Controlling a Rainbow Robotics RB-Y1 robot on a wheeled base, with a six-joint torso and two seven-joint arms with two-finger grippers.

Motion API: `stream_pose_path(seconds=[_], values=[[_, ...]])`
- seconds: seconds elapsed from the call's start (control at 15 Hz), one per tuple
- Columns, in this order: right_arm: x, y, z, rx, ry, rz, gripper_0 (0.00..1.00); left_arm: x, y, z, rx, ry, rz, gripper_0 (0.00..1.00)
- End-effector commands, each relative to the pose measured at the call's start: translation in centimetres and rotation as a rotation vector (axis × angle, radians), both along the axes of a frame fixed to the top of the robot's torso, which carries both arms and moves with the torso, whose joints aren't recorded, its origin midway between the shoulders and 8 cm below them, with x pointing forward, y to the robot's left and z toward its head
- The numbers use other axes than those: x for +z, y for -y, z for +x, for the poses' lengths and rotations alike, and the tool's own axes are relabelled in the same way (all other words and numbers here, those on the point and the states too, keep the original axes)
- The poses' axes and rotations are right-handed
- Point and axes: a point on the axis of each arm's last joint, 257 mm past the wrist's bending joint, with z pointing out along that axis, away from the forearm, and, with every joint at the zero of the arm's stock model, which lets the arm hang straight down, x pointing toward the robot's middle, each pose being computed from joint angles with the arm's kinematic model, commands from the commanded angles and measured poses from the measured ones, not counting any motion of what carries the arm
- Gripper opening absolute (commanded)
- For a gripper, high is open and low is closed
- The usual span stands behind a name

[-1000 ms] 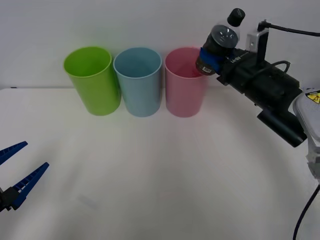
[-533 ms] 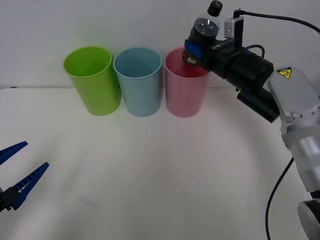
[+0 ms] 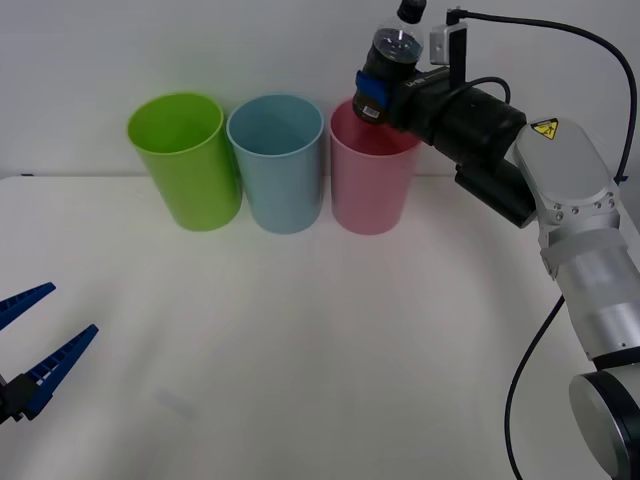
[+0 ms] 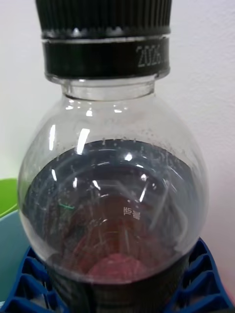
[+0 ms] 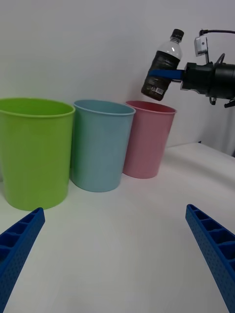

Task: Grasp the object on the table and drop it into the matching bin: aluminum can to the light blue bin, PET bottle to the pink bin.

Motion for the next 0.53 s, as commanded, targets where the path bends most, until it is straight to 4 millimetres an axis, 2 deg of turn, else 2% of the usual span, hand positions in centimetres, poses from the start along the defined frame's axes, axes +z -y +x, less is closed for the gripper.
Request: stream_pose_path(seconds=[0.07,0.53], values=[[-0.06,0.07,0.0,-0.003,0.006,-0.009,1.0,0.0,0.0,0.0,0.0,0.0,0.0,1.0],[0.17,1.02,0.12,-0.013,0.02,-0.018,1.0,0.0,0.0,0.0,0.0,0.0,0.0,1.0]])
